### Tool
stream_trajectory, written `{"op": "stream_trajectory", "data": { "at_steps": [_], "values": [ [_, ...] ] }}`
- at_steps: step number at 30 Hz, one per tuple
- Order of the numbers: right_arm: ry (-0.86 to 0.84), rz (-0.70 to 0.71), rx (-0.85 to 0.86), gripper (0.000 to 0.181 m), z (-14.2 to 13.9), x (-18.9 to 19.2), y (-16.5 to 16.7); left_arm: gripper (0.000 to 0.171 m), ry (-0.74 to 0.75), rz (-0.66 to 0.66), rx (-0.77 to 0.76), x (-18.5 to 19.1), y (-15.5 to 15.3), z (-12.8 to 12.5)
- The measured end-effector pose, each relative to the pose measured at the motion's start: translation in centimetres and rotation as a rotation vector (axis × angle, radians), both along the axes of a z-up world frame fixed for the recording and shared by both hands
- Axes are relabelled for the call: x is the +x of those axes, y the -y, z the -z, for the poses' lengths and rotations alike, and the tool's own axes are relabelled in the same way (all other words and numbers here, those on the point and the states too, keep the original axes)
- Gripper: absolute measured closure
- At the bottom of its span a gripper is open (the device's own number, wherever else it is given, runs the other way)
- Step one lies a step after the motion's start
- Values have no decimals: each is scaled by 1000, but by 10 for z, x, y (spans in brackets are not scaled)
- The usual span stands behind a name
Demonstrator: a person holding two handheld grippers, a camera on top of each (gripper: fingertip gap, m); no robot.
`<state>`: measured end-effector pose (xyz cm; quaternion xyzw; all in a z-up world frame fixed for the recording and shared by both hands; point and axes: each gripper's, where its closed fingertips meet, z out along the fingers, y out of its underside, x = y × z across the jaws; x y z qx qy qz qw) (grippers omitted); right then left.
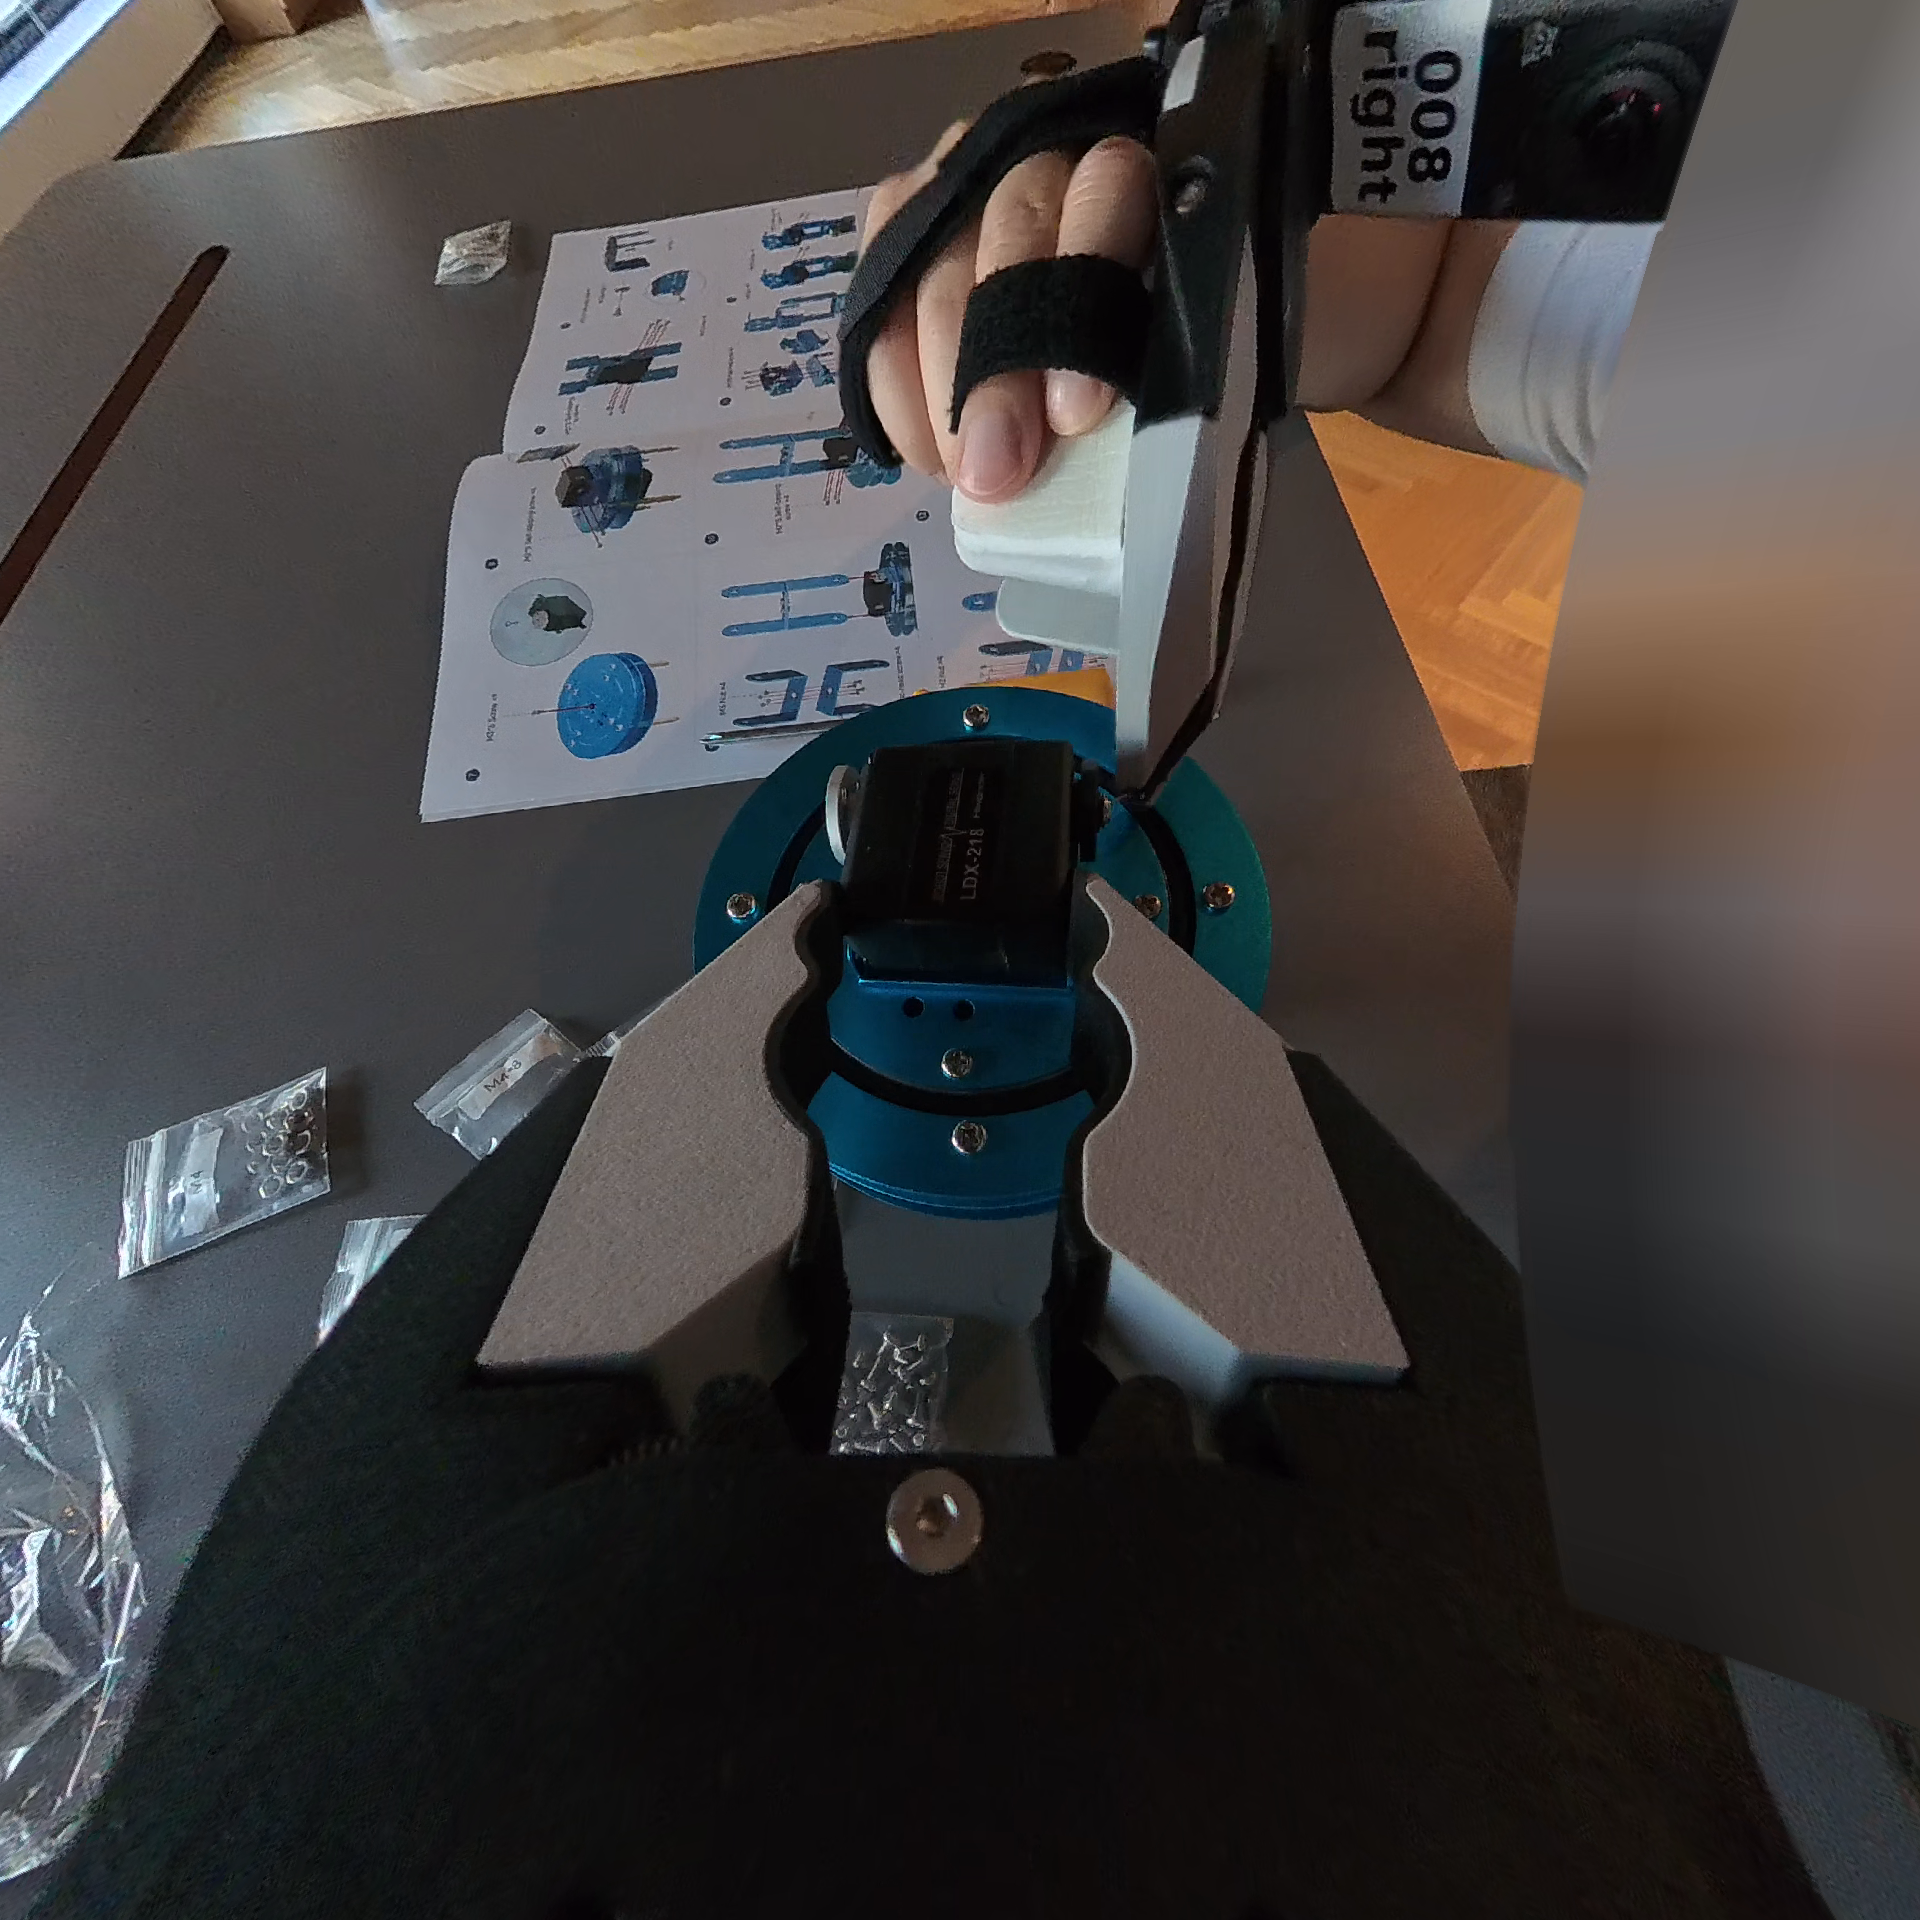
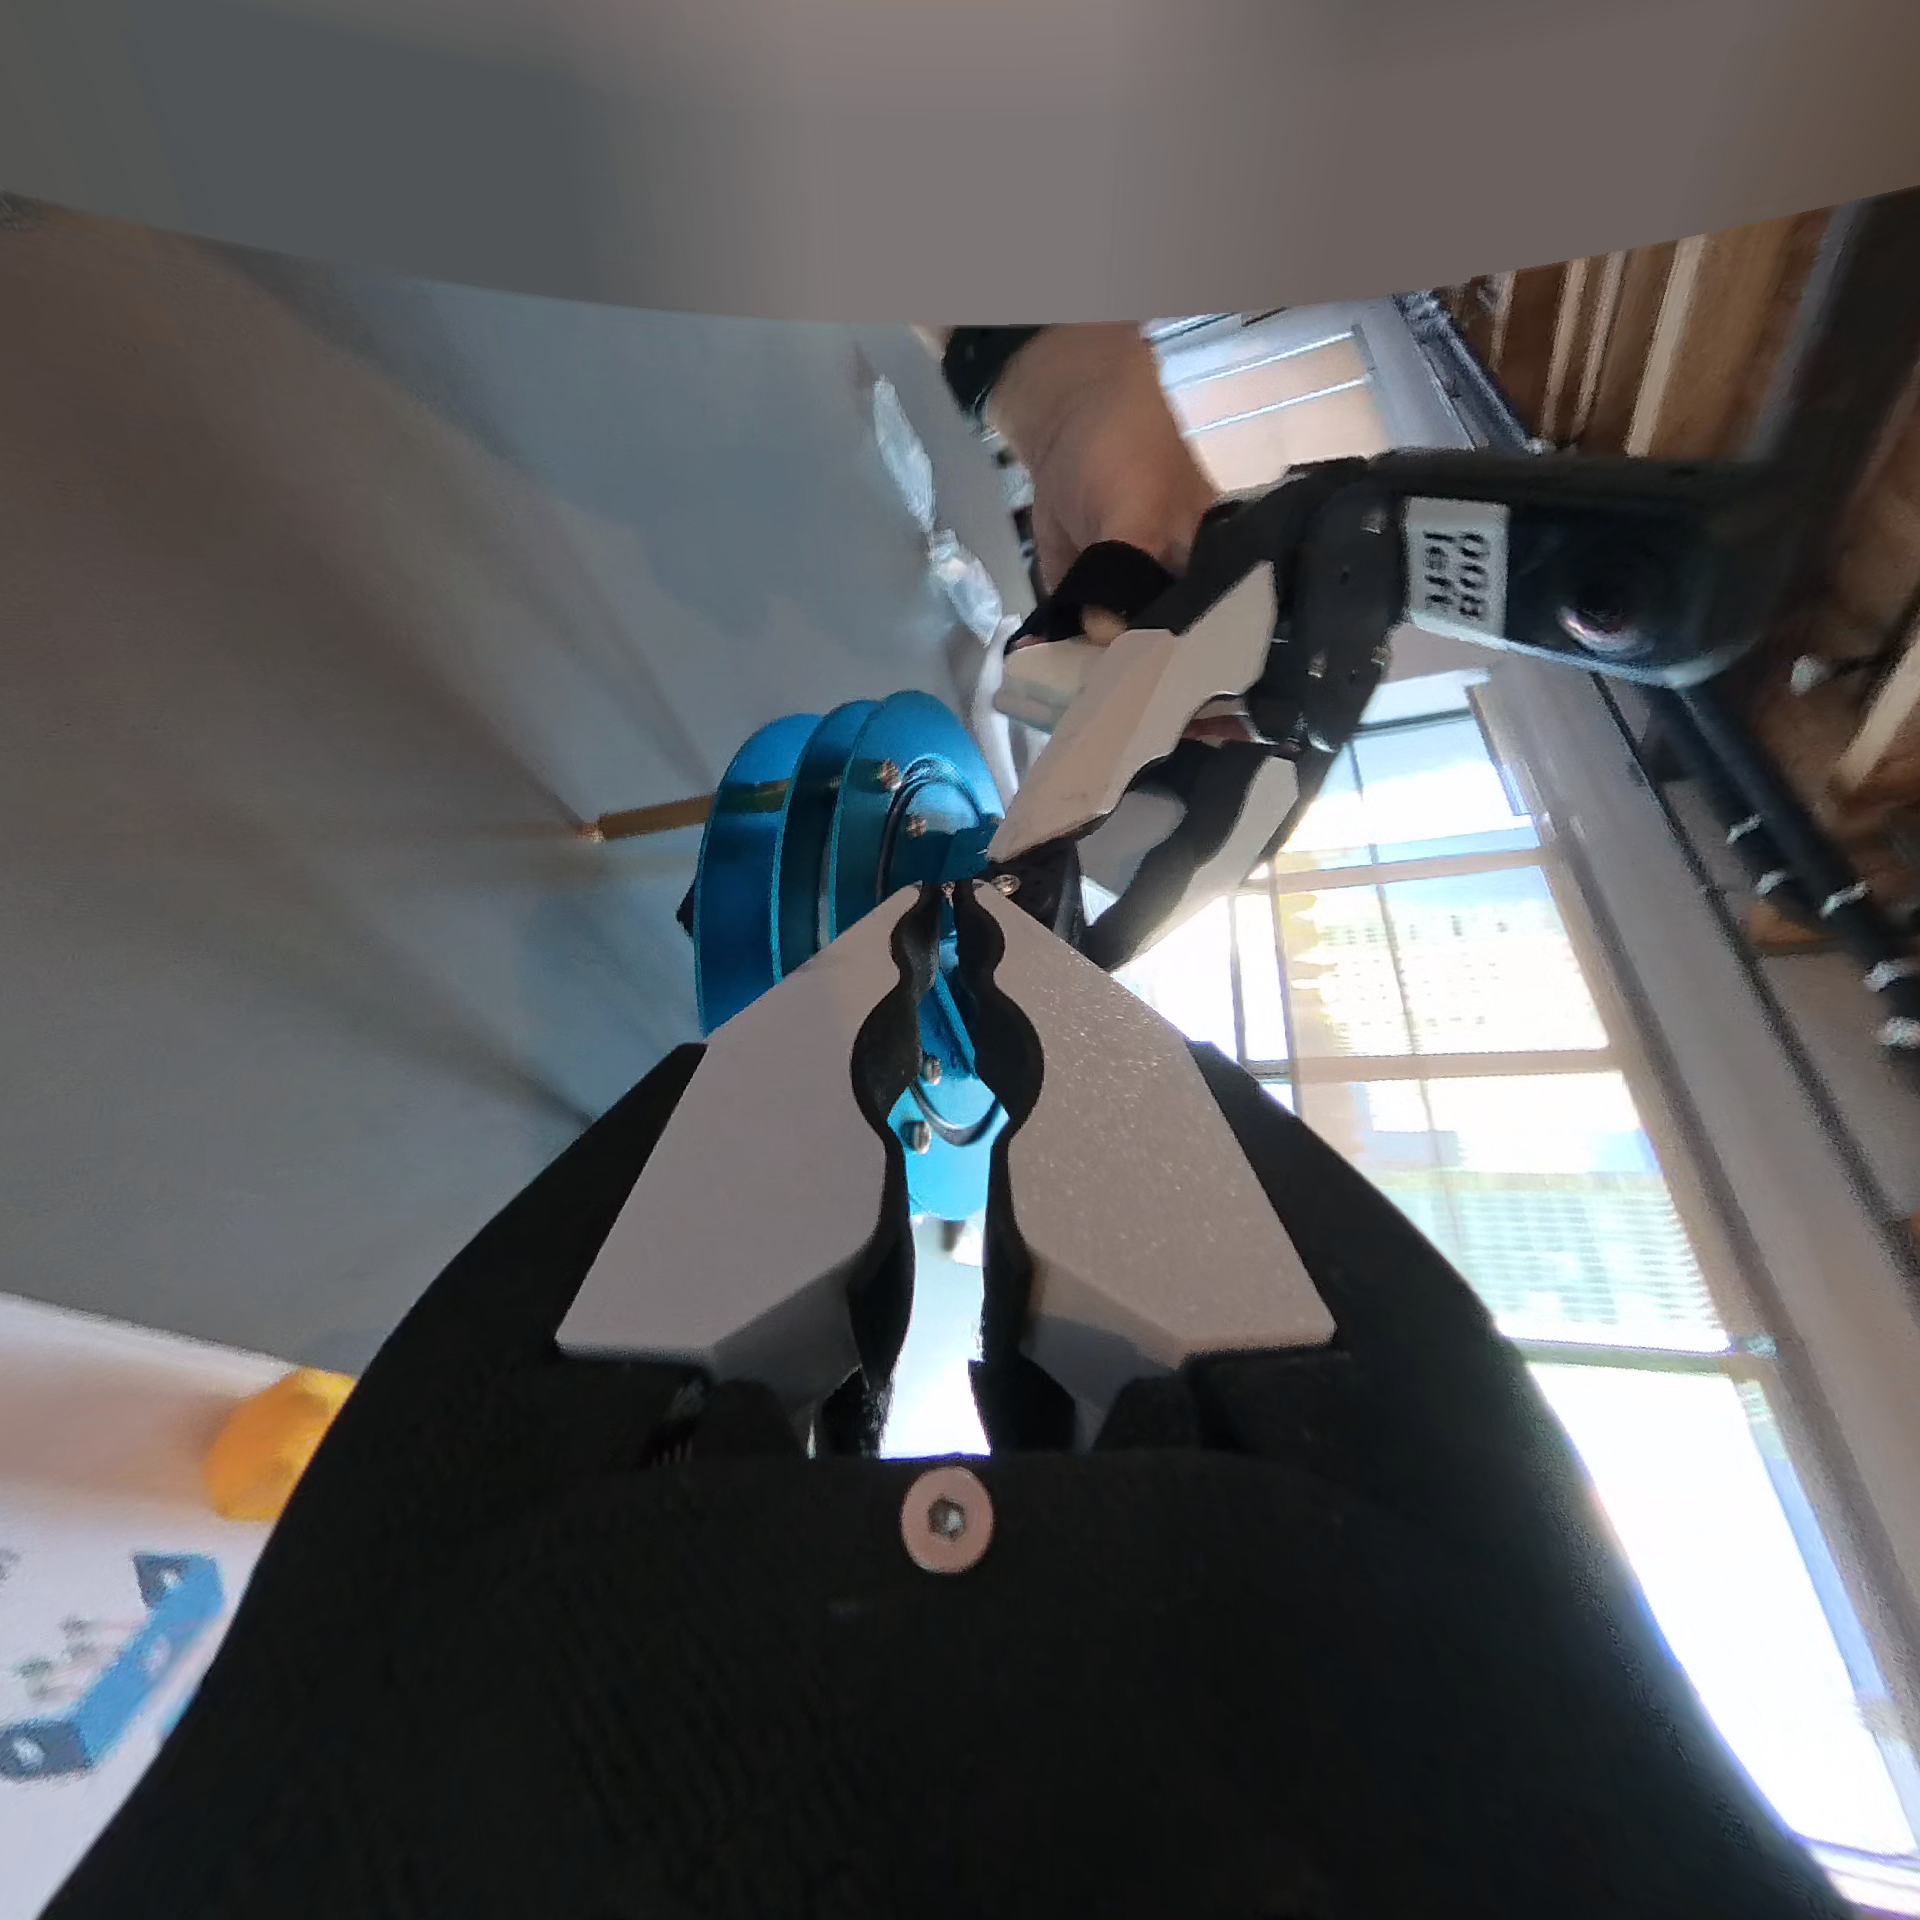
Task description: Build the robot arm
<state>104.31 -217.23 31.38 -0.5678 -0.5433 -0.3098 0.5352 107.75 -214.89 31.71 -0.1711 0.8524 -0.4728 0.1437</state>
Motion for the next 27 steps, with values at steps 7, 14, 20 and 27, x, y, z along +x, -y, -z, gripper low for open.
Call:
{"op": "stream_trajectory", "data": {
  "at_steps": [7, 14, 20, 27],
  "values": [
    [-138, 42, 4, 181, -3, 7, 1, 130, -9, -14, -23, 0, 0, 0],
    [-131, 21, 5, 181, 2, 3, -1, 129, 6, -12, -34, 0, 0, 0],
    [-40, -1, 7, 181, 2, 5, -3, 130, -10, -22, -42, -1, -1, 0],
    [-20, -2, -51, 181, 5, 6, -6, 130, -18, -37, -59, -1, -2, 1]
  ]
}}
